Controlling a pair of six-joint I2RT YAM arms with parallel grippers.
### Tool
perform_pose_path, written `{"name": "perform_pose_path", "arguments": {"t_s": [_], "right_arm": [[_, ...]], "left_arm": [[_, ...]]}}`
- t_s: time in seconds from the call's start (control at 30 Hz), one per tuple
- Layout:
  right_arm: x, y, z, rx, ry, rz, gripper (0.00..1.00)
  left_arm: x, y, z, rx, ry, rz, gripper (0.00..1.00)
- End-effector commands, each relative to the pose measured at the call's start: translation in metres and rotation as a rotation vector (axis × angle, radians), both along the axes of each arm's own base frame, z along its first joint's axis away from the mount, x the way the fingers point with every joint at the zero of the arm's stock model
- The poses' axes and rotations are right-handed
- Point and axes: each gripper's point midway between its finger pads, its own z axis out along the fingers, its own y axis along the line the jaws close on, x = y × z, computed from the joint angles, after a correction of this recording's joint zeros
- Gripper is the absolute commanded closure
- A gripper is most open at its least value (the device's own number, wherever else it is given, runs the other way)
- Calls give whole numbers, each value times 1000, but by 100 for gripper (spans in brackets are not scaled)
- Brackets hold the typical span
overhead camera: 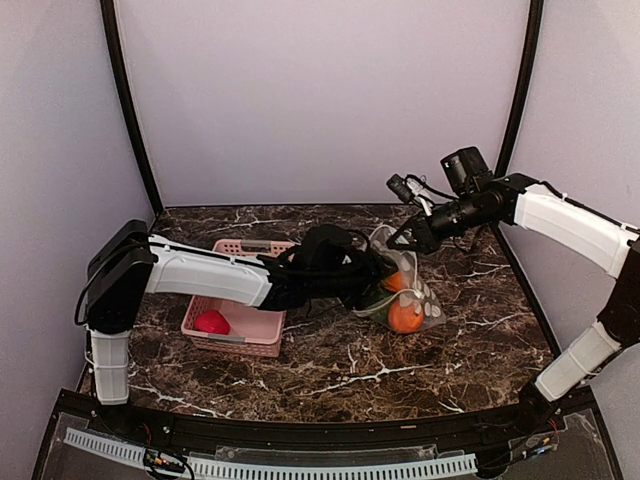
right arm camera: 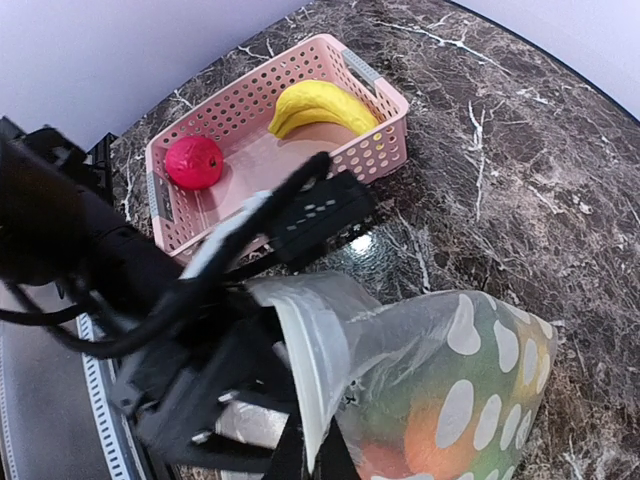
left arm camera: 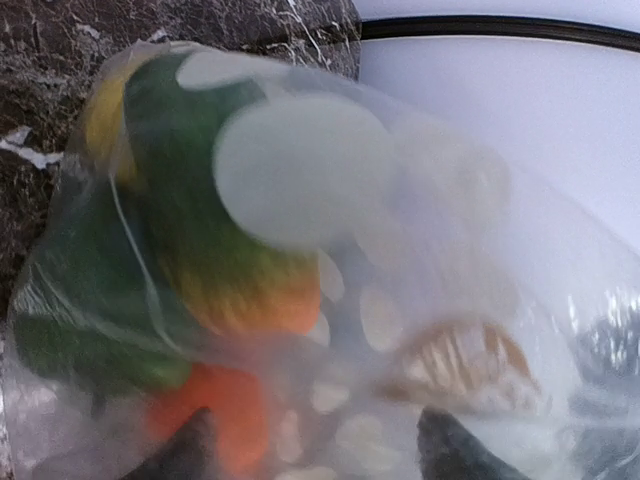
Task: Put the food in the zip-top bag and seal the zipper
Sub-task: Place the fake fruit in the zipper food storage bag, then adjust the zipper food storage bag at the center of the board.
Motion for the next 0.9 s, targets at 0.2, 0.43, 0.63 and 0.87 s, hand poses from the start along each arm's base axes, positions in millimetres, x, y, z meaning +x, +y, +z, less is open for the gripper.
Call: {"name": "perform_pose_path", "arguments": {"t_s": [0.2,0.43,0.63,0.87], "right_arm": [[21,-11,2,-28,-69,-56,100],[9,-16,7,-18,-103,-50,100],[7,-15,6,-10,-97,-40,100],[4,-16,1,-13,-86,-31,100]], "left_arm": [[-55,11,94,-24,-249,-119,34],[-77,61,64,275,-373,-109,43],[-56,105,19,619,-404,-25,48],[-35,99,-3,572,-321,14,53]]}}
